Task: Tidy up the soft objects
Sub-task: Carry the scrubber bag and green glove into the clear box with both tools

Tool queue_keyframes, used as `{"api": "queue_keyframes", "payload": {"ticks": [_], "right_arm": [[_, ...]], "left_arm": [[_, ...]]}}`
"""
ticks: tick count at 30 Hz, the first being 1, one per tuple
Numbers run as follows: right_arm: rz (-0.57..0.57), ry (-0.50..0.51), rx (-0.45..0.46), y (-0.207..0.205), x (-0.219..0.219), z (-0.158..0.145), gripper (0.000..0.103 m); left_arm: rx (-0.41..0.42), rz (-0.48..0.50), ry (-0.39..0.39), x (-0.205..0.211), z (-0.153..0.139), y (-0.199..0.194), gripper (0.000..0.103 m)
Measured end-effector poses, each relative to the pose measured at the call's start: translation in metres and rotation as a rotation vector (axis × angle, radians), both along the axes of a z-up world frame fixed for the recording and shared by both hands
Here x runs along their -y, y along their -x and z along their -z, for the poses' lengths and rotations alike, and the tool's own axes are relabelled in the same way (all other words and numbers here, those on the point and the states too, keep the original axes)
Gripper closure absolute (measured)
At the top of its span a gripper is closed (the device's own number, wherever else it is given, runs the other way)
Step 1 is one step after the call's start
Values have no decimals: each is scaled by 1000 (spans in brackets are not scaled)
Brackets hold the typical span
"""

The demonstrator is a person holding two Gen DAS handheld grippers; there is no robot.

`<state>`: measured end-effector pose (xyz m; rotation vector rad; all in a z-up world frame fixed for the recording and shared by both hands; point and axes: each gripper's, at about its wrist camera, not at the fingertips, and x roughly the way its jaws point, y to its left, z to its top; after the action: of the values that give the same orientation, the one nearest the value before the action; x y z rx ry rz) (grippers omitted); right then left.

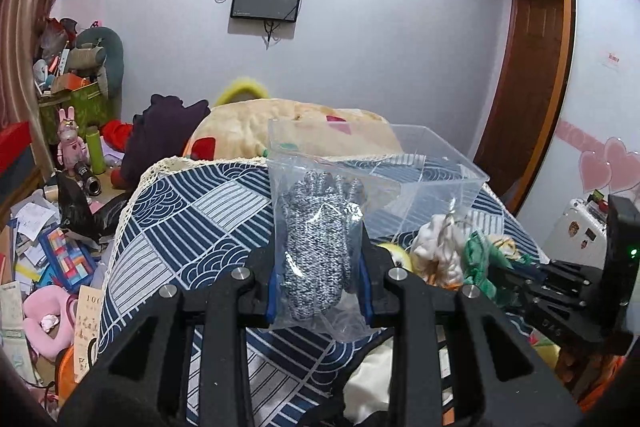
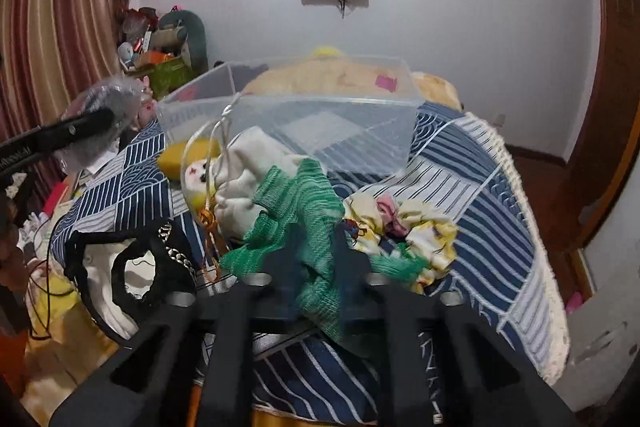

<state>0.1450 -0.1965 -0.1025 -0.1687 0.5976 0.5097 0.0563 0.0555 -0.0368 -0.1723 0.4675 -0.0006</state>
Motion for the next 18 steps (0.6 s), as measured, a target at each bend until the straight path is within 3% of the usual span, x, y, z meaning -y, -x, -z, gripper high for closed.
{"api": "queue_keyframes", "payload": {"ticks": [4,10,18], "right_arm": [[7,-20,32,4,5,-12,95],[33,-67,137,5,14,-54,95],[36,-108,194,-32,-1,-92,95]], "left_arm": [[23,8,-6,0,-11,-5,73],[40,39,21,-3,-30,-25,73],[-10,76,-24,3,-41,-74,73]]}}
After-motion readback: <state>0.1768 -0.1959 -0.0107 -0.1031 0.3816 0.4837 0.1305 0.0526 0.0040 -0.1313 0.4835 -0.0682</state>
